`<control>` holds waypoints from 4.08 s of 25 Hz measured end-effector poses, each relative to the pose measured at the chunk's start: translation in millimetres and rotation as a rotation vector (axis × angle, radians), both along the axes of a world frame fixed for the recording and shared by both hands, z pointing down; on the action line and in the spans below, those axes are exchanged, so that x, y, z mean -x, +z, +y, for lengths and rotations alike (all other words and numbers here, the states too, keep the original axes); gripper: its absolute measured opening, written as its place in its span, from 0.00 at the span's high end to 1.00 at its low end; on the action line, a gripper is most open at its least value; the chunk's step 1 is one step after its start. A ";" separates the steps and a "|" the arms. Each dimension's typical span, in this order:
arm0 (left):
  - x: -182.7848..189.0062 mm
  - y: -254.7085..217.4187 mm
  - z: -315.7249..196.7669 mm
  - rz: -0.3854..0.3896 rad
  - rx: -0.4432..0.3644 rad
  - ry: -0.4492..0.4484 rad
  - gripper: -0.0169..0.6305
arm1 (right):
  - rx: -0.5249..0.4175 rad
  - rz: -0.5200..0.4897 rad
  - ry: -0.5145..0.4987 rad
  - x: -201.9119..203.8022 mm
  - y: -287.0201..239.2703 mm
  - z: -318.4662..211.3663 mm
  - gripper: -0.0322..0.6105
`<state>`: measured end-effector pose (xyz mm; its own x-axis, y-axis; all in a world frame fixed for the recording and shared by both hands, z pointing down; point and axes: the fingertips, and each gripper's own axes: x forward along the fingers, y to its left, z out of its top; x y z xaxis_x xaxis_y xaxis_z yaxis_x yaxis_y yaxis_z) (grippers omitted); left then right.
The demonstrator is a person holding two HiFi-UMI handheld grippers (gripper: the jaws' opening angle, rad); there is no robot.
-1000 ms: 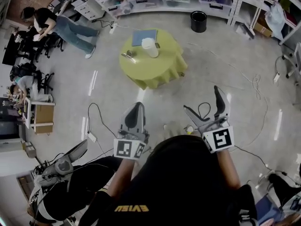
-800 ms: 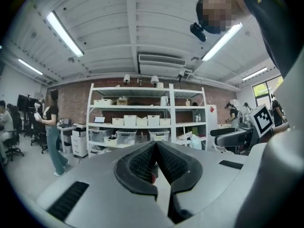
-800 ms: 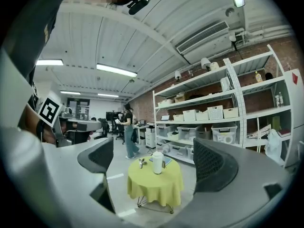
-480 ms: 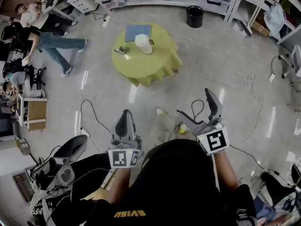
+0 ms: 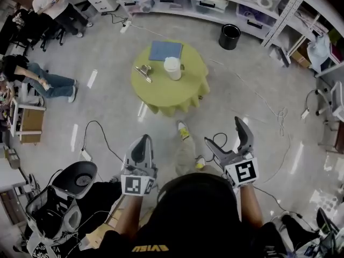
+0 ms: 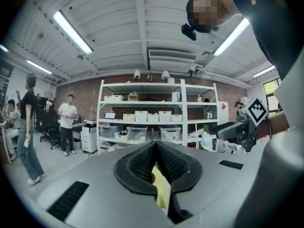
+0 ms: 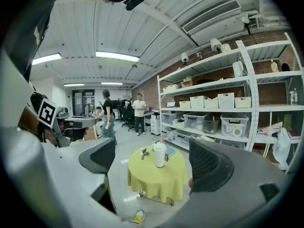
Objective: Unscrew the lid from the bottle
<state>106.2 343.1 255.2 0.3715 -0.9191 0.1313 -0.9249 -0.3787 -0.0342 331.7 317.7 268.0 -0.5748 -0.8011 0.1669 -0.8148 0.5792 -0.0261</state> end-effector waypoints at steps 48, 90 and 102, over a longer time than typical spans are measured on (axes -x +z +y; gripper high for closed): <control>-1.8 358.6 -378.5 0.013 0.292 0.305 0.18 | 0.559 0.814 -0.623 248.3 269.5 -379.0 0.20; -15.4 392.0 -407.5 -0.072 0.207 0.408 0.40 | 0.544 1.028 -0.839 247.4 297.7 -367.9 0.29; -19.6 393.2 -404.1 -0.067 0.198 0.477 0.39 | 0.212 1.381 -1.347 236.7 302.2 -349.6 0.29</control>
<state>125.8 -61.0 648.5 0.7281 -0.6046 0.3231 -0.6458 -0.7630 0.0276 95.0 -31.9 570.2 -0.1075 0.0749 0.9914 0.5748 0.8183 0.0005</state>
